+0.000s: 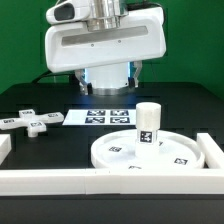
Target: Assemble round table
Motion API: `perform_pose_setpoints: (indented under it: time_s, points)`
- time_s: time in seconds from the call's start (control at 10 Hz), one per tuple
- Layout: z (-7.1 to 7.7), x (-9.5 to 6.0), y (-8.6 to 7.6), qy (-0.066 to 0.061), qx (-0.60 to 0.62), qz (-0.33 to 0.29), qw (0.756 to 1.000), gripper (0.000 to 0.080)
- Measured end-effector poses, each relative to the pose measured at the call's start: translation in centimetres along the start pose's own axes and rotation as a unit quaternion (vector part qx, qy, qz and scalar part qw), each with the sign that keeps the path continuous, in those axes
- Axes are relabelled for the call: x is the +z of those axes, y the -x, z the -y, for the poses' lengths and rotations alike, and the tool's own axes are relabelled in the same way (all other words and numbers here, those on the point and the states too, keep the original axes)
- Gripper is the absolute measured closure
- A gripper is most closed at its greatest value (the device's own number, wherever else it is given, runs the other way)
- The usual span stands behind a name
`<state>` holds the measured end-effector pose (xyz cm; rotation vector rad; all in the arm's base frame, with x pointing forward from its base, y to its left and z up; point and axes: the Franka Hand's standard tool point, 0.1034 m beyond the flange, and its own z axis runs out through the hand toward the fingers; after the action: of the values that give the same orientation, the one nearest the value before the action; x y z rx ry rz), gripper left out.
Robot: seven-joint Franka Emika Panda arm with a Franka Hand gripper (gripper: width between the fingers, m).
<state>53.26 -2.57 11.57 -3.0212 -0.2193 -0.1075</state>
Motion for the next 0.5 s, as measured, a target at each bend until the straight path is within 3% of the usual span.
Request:
perform_pose_setpoints:
  time_s: [0.1, 0.3, 0.5]
  points:
    - [-0.1, 0.1, 0.0, 0.008, -0.062, 0.003, 0.998, 0.0151]
    - [-0.9, 0.4, 0.1, 0.049, -0.218, 0.0, 0.975, 0.0151]
    - [-1.8, 0.6, 1.0, 0.07, -0.359, 0.007, 0.931, 0.0151]
